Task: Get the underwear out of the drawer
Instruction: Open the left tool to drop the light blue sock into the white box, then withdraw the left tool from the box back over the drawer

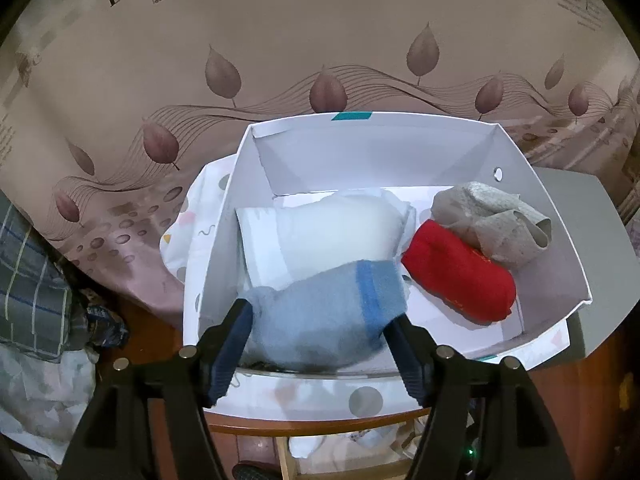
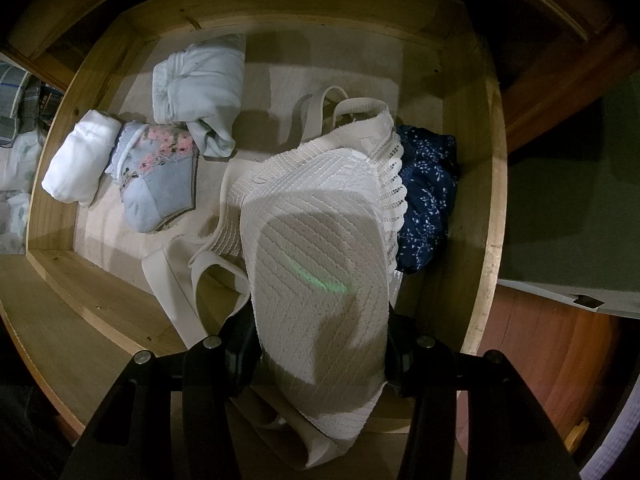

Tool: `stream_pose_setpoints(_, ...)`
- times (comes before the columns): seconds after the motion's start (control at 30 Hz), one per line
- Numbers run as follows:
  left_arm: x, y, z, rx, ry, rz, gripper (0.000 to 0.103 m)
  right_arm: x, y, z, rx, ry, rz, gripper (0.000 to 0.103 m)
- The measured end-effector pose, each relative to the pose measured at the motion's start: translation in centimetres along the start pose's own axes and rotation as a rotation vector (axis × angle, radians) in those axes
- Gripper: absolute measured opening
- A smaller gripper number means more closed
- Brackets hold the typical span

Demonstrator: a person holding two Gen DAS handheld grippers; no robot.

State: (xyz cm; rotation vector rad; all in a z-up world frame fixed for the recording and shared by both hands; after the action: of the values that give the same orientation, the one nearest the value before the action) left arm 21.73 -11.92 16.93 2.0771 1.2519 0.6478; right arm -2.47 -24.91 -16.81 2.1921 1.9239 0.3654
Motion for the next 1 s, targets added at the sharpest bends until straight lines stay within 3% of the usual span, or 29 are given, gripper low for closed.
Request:
stream_pose_setpoints(0.27, 0.6, 0.7, 0.0, -0.018, 0.013, -0.045, 0.074, 0.0, 0.0, 0.0, 0.0, 0.001, 0.0, 0.048)
stream_pose_setpoints(0.6, 1.0, -0.7, -2.4, -0.086, 0.061, 0.004, 0.074, 0.0, 0.1, 0.0, 0.001, -0.001, 0.001, 0.048)
stream_pose_setpoints(0.8, 1.5, -4.0, -4.6, -0.138, 0.096, 0.014, 0.074, 0.0, 0.1, 0.0, 0.001, 0.0, 0.001, 0.048)
stream_pose_setpoints(1.0, 2.1, -10.3, -5.2, -0.148, 0.128, 0.034, 0.074, -0.1, 0.2, 0.0, 0.003, 0.0, 0.0, 0.048)
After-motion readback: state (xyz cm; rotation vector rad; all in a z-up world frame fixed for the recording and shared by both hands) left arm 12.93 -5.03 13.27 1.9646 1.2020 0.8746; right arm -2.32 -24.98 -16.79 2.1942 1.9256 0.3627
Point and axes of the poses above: each gripper's, at about its wrist camera, not at the fingertips, and z roughly the way its jaws point, x to its left, y to its top, the point moved 4 cm from there along z, roughly the way its jaws point, and after that the axes turned 12 degrees about -x, right-handed, at the moved point
